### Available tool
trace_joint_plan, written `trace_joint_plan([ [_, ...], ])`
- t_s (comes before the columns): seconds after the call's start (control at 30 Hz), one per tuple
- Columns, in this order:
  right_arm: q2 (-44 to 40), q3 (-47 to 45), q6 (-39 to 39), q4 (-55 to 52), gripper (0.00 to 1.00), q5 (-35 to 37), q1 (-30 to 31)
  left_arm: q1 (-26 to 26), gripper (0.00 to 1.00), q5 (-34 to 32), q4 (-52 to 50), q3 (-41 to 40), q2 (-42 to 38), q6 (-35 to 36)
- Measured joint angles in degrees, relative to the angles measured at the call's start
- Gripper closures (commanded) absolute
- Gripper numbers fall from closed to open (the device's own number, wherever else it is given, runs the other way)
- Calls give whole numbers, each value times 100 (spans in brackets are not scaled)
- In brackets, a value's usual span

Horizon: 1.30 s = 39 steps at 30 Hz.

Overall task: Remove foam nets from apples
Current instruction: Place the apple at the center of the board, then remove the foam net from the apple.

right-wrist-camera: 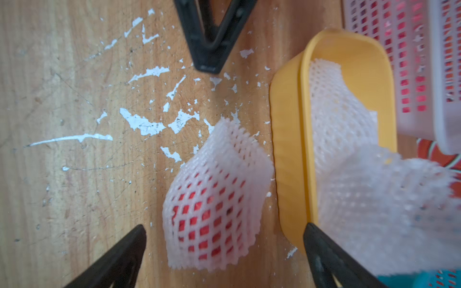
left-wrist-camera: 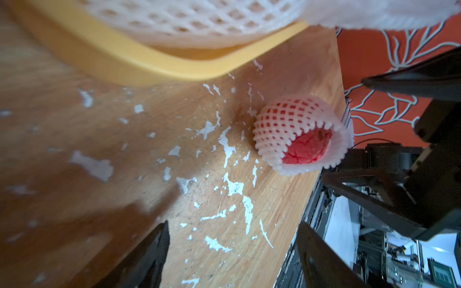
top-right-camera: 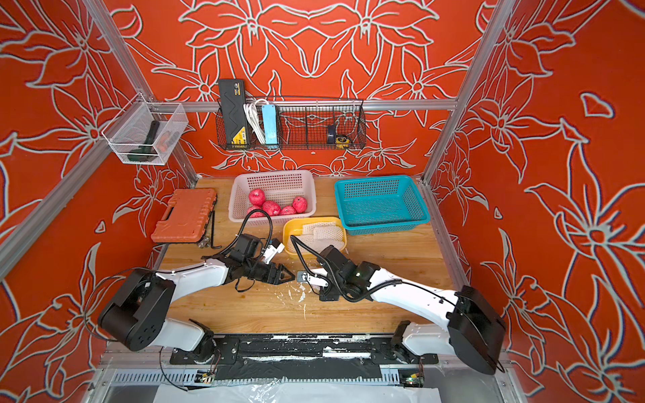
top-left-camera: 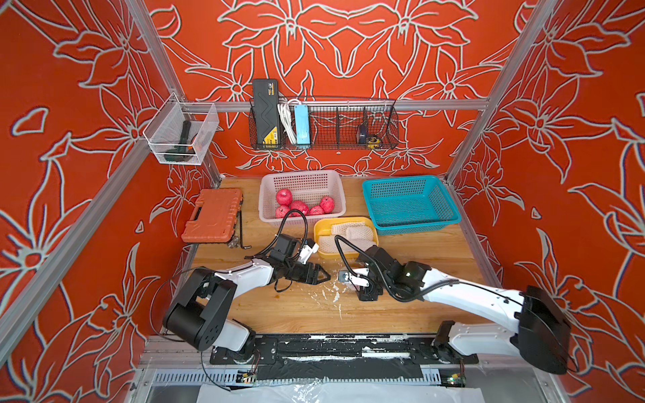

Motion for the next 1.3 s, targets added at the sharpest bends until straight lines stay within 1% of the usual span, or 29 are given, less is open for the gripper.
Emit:
trace_joint_plan([
  [0.17, -861, -361, 227, 2, 1, 7, -42, -153, 20, 61, 90, 398, 391, -9],
  [0.27, -1099, -553, 356, 2, 1, 13, -105, -175, 19, 72, 151, 551, 535, -31],
  [0.47, -1051, -688, 503, 74, 2, 9, -199, -352, 20, 129, 208, 857, 855, -52],
  [0.57, -935, -686, 551, 201, 3, -20, -256, -435, 23, 155, 201, 1003, 1106, -50],
  [0.63, -863, -688, 608, 275, 3, -44, -293, -461, 27, 173, 192, 1058, 1231, -55],
  [0.8, -721, -688, 682, 483, 3, -413, -326, -468, 41, 295, 157, 1119, 1403, -46],
  [0.97, -400, -686, 717, 566, 3, -769, -326, -470, 63, 461, 184, 1137, 1408, -94],
  [1.03, -295, -686, 741, 597, 3, -846, -328, -474, 70, 540, 216, 1145, 1408, -111],
  [1.17, -199, -686, 802, 782, 5, -962, -378, -490, 81, 671, 289, 1154, 1408, -151],
  [1.23, -186, -686, 863, 896, 6, -1016, -461, -509, 83, 721, 319, 1152, 1405, -155],
  [1.27, -186, -686, 918, 957, 7, -1049, -514, -516, 88, 741, 332, 1150, 1405, -173],
  [1.3, -186, -686, 962, 1016, 7, -1088, -562, -518, 90, 756, 341, 1147, 1401, -195],
])
